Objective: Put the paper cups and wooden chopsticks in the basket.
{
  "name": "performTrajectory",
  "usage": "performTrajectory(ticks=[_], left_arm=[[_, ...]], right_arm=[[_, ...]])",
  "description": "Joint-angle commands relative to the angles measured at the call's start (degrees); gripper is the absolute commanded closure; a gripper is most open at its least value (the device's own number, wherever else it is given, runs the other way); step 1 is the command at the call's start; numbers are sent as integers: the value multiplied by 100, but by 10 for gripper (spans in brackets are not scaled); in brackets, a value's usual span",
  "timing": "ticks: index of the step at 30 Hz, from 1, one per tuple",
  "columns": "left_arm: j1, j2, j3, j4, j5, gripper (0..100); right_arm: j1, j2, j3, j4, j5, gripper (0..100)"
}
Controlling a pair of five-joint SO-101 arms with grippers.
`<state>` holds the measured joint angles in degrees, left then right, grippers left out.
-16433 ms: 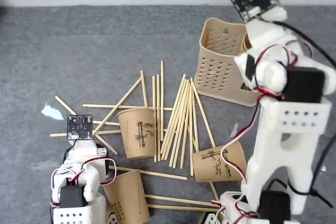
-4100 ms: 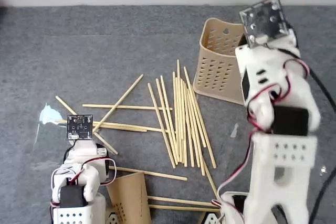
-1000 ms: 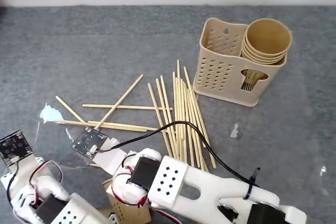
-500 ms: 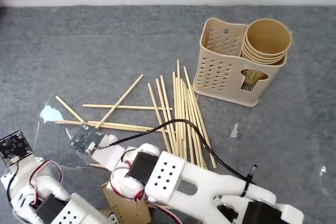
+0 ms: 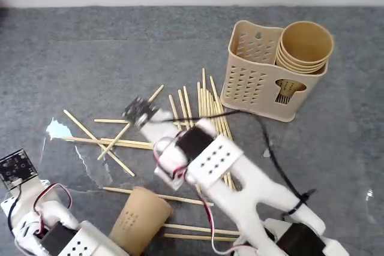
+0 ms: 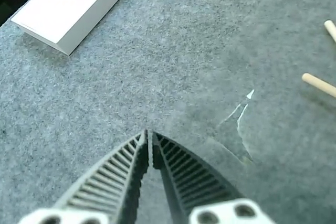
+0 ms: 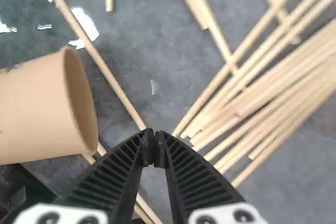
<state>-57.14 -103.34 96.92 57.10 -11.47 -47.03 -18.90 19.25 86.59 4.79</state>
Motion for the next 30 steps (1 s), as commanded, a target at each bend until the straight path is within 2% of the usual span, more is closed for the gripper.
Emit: performTrajectory(ticks=[1, 5, 9, 12, 15, 18, 24, 30], left_arm=[[18, -97, -57, -105, -9, 987], [18, -97, -57, -105, -9, 987], [18, -97, -57, -105, 0, 987], [26, -97, -57, -97, 0, 987], [26, -97, -57, -97, 0, 987], [26, -97, -57, -97, 0, 987], [26, -97, -57, -97, 0, 987], [26, -97, -57, -97, 0, 987]], right_arm=[[268, -13, -932, 576, 132, 991], [207, 48, -1073, 760, 114, 991], [-171, 31, -949, 796, 70, 990], [-488, 57, -835, 760, -343, 983], [-848, 57, -580, 664, -721, 902], [-1165, 57, -211, 338, -1064, 836], [-1543, 57, 325, -822, -1187, 878], [-1833, 66, 352, -1253, -1187, 880]])
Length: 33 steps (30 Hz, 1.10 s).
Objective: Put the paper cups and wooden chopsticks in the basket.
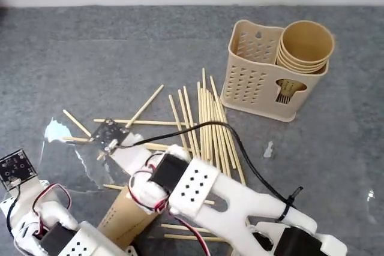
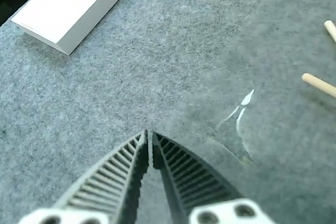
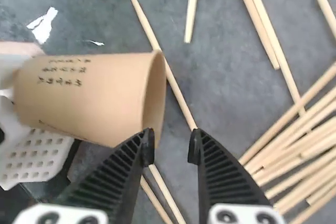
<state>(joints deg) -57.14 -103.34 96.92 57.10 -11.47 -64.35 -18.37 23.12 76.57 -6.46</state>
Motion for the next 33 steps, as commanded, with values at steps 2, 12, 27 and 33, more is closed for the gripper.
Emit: performTrajectory(ticks=[2, 12, 27, 33], left_arm=[[26, -97, -57, -97, 0, 987], [26, -97, -57, -97, 0, 987], [26, -97, -57, -97, 0, 987], [26, -97, -57, -97, 0, 987]], right_arm=[[-127, 22, -26, -391, -62, 880], [-136, 1218, -70, -796, -18, 884], [-435, 1349, -44, -690, 422, 989], [-224, 1270, -176, -453, 484, 991]])
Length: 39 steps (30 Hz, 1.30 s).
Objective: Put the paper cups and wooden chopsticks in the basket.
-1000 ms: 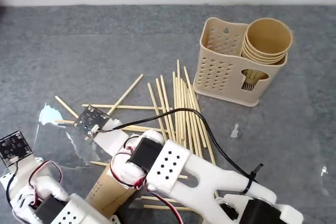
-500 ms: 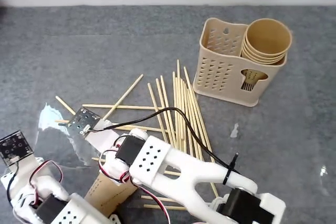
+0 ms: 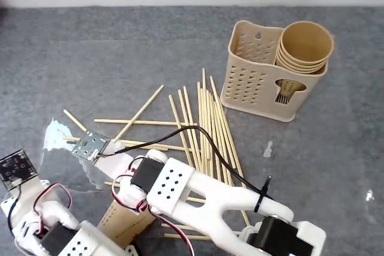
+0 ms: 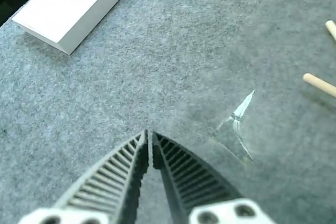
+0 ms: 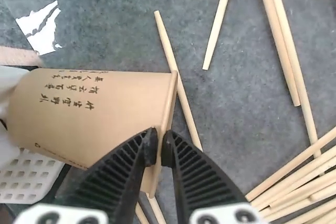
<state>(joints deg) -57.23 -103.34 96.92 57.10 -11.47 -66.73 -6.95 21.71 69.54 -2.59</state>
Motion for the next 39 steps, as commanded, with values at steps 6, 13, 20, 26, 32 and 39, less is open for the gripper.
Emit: performTrajectory(ticks=[6, 13, 20, 26, 32, 39], left_arm=[[35, -97, -57, -97, 0, 987], [35, -97, -57, -97, 0, 987], [35, -97, -57, -97, 0, 987], [35, -97, -57, -97, 0, 987], [35, -97, -57, -97, 0, 987], [35, -97, -57, 70, 0, 987]], right_arm=[[549, -356, -941, 1455, 510, 991], [1244, -1297, -1582, 2290, 914, 991], [2097, -2141, -1670, 2448, 1521, 991], [2422, -2554, -1442, 2510, 1758, 988], [2387, -2167, -668, 2176, 1002, 931], [2044, -1332, -413, 1393, 651, 887]])
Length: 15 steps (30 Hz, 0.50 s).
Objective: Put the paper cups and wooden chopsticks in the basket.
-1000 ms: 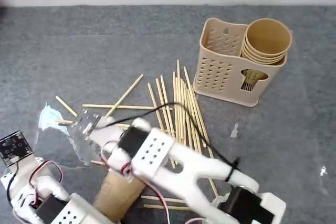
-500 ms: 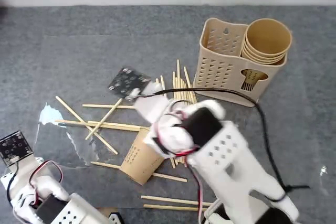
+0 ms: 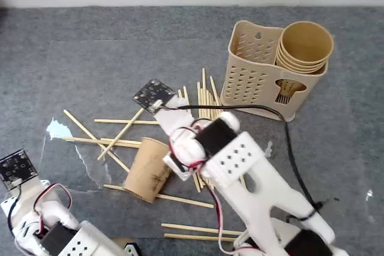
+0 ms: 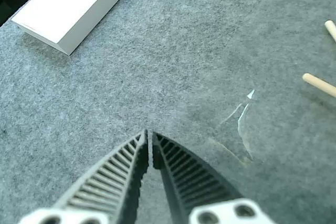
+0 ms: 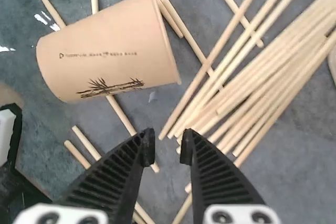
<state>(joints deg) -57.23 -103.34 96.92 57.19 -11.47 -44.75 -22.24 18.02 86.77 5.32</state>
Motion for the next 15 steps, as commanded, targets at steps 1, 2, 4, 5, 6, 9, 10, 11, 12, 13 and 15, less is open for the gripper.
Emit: performTrajectory(ticks=[1, 2, 4, 5, 6, 9, 10, 11, 12, 13, 15], left_arm=[[35, -97, -57, 105, 0, 987], [35, -97, -57, 141, 0, 987], [35, -97, -57, 149, 0, 987], [35, -97, -57, 149, 0, 987], [35, -97, -57, 149, 0, 987], [35, -97, -57, 141, 0, 987], [35, -97, -57, 141, 0, 987], [35, -97, -57, 141, 0, 987], [35, -97, -57, 141, 0, 987], [35, -97, -57, 141, 0, 987], [35, -97, -57, 141, 0, 987]], right_arm=[[-198, 312, -44, -462, -167, 887], [-242, 435, -44, -620, -176, 887], [-268, 673, -53, -936, -176, 886], [-268, 778, -53, -1077, -176, 885], [-268, 892, -62, -1209, -176, 885], [-268, 1191, -237, -1393, -176, 883], [-268, 1288, -325, -1429, -176, 883], [-268, 1385, -440, -1437, -176, 883], [-268, 1499, -571, -1437, -167, 883], [-268, 1613, -695, -1437, -167, 883], [-277, 1868, -932, -1437, -167, 883]])
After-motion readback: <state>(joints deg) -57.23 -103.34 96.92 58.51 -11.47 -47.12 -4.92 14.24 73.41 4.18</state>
